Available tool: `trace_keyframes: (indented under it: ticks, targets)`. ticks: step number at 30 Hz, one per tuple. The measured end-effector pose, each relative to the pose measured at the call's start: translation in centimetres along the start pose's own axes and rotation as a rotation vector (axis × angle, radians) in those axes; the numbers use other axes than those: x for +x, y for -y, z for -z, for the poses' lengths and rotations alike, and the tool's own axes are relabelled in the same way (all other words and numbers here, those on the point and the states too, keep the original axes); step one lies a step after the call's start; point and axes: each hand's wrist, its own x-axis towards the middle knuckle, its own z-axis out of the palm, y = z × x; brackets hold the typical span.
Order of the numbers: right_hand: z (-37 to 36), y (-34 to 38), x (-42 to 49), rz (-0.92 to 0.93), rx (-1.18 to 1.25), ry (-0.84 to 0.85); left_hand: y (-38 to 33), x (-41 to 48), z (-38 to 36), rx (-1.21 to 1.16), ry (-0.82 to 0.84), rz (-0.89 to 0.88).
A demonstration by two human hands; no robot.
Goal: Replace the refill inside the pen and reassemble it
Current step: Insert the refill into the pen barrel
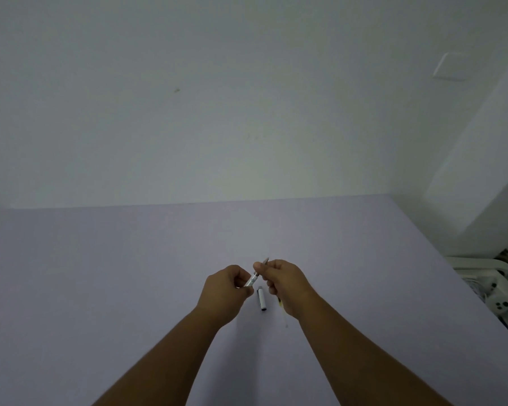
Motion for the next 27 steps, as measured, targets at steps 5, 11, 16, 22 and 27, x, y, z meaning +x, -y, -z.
trace_keyframes:
  ticks: [5, 11, 16, 22, 27]
  targets:
    - [0.14, -0.12, -0.01, 0.011, 0.083, 0.069, -0.07, -0.06, 0.17, -0.033, -0.016, 0.023]
    - [-0.07, 0.14, -0.20, -0.063, -0.018, -0.003, -0.31, -0.37, -0.10, -0.016, -0.006, -0.003]
    - [0.19, 0.23, -0.46, 0.003, 0.028, 0.042, -0.36, -0.41, -0.01, -0.021, -0.016, 0.001]
    - [0.10, 0.37, -0.50, -0.031, 0.001, 0.035, -0.61, -0.66, -0.06, -0.058, -0.013, 0.022]
    - [0.20, 0.46, -0.55, -0.005, -0.056, -0.019, -0.83, -0.79, -0.14, -0.042, -0.007, 0.009]
